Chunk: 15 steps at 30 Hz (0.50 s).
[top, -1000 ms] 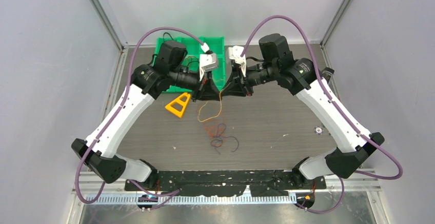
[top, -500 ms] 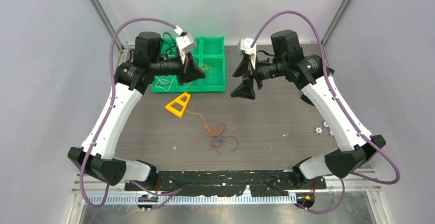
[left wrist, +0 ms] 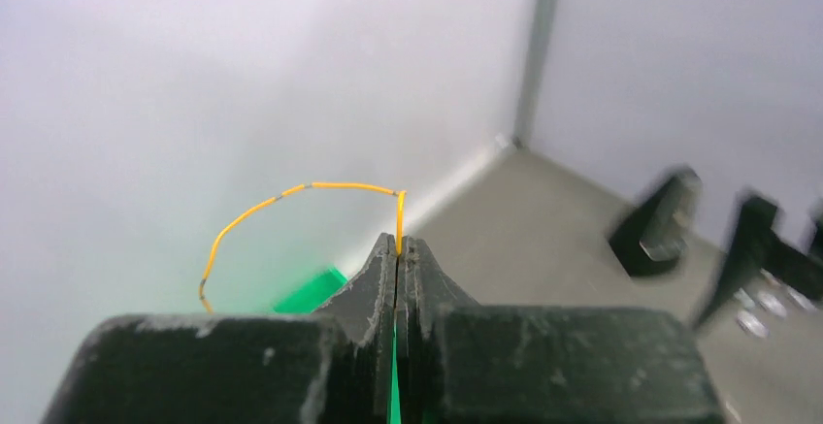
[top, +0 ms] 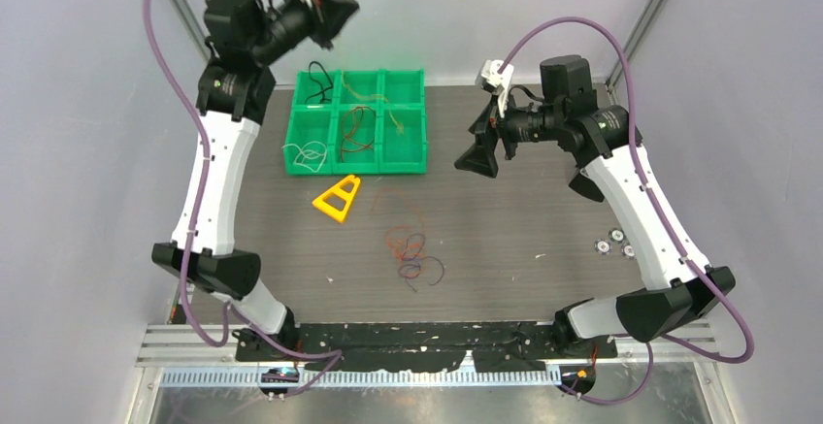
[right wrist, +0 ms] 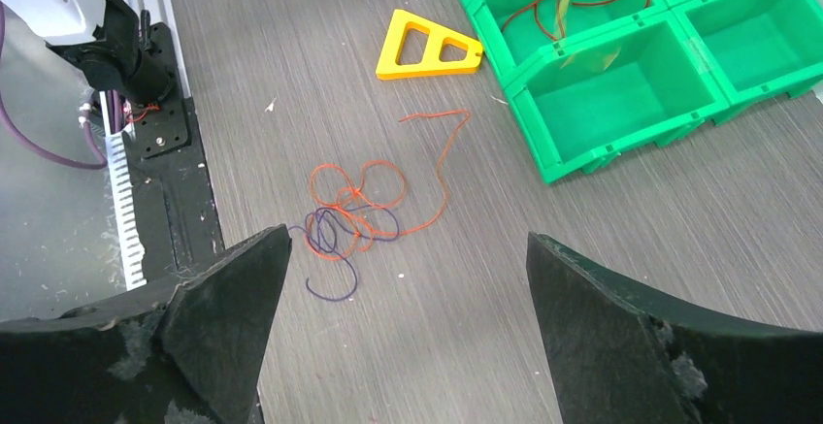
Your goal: Untangle the cables
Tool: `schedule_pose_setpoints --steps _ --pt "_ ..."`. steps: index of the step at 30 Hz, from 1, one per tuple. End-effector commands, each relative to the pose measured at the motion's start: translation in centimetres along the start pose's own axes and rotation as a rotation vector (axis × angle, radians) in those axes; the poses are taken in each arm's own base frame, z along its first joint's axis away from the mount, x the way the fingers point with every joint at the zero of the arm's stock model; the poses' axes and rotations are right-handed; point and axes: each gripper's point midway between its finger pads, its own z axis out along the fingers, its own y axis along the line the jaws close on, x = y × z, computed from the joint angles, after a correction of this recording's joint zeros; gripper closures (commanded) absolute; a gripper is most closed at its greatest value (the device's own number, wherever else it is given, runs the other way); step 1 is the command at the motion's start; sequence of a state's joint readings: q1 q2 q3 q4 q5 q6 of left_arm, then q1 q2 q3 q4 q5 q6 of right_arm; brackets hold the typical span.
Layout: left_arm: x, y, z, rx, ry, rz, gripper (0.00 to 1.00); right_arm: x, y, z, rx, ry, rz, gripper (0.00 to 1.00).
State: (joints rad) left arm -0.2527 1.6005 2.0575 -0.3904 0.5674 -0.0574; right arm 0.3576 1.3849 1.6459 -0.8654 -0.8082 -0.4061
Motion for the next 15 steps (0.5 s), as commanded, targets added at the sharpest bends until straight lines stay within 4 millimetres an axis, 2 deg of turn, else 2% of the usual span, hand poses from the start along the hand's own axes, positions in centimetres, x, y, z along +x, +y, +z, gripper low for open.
schedule_pose_setpoints --steps 1,3,6,10,15 --pt "-8.2 4.4 0.4 -0.138 -0.269 0.089 1.00 -1.2 -0.2 -1.2 0.054 -0.038 -0.027 0.01" --pt "-8.8 6.1 1.1 -0.178 -0.304 0.160 1.00 -1.1 -0.5 -1.2 0.063 -0.034 -0.021 0.00" --pt "-8.4 8.8 2.6 -0.237 -0.318 0.235 1.00 -1.1 -0.9 -1.2 0.079 -0.033 -0.012 0.00" --pt "-6.0 12.2 5.0 -0.289 -0.307 0.339 1.00 -1.0 -1.4 -1.1 0.095 -0.029 0.005 0.03" --pt "-1.5 15.7 7.6 -0.337 -0.252 0.413 1.00 -1.0 -1.9 -1.2 0.119 -0.024 0.027 0.04"
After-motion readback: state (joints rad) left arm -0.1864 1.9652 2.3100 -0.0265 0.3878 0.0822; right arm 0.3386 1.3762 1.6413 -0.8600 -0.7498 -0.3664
